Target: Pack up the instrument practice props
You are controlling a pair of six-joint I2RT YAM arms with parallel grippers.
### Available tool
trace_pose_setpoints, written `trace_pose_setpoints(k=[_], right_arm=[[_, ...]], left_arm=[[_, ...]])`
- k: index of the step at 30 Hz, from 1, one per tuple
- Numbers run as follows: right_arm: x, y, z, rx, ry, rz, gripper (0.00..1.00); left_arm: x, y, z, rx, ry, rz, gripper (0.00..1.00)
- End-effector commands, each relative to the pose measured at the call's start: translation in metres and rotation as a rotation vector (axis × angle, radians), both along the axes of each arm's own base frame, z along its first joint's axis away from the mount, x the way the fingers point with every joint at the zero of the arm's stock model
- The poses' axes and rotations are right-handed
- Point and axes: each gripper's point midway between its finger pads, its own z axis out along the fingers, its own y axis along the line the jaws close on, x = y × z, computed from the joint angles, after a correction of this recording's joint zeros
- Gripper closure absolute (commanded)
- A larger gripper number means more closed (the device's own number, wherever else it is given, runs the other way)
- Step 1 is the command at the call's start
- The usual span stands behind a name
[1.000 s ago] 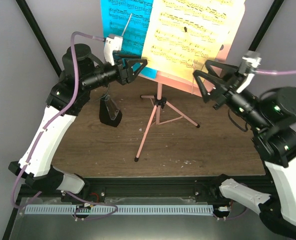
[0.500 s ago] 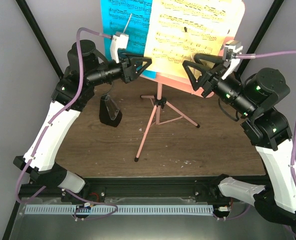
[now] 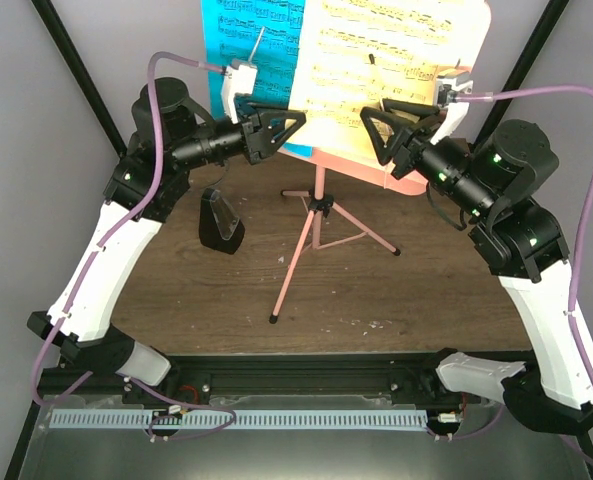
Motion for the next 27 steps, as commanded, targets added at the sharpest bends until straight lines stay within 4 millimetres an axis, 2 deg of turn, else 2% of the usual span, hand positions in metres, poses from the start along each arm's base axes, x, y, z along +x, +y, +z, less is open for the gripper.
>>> trace_pose_setpoints(k=[1,4,5,7,9,14,18,22,24,27], right_arm=[[-0.004,-0.01,0.019,0.027,-0.05,-0.041,0.54],[-0.002,-0.007,0.02,0.033,-0.061,-0.03,0.6],[-0.002,-0.006,0.021,0.034,-0.068,-0.027,0.66],[0.0,-0.005,0.021,0.029,-0.079,-0.03,0.83],[0.0,-0.006,0.02,0.021,-0.098,-0.035,0.98],[-0.005,-0.009,0.011,0.005,-0.157,-0.048,0.99],[-0.001,-0.009,0.002,-0.001,-0.174,-0.066,0.99],[0.002,-0.01,0.0,0.015,-0.17,-0.076,0.99],[0.005,-0.013,-0.001,0.024,-0.157,-0.097,0.99],[0.008,-0.016,-0.002,0.038,-0.143,-0.121,0.99]], left_arm=[[-0.001,-0.005,0.011,-0.033,-0.023,-0.037,0.77],[0.001,-0.006,0.01,-0.03,-0.017,-0.041,0.9],[0.001,-0.006,0.01,-0.028,-0.018,-0.038,0.93],[0.001,-0.006,0.009,-0.024,-0.023,-0.037,1.0],[0.001,-0.006,0.01,-0.021,-0.025,-0.036,1.0],[0.002,-0.004,0.011,-0.022,-0.021,-0.026,1.0],[0.003,-0.004,0.01,-0.012,-0.005,-0.017,1.0],[-0.003,0.005,0.018,-0.019,-0.03,0.001,1.0],[-0.006,0.013,0.021,-0.036,-0.035,-0.017,1.0],[-0.002,0.037,0.019,-0.082,0.021,-0.02,1.0]])
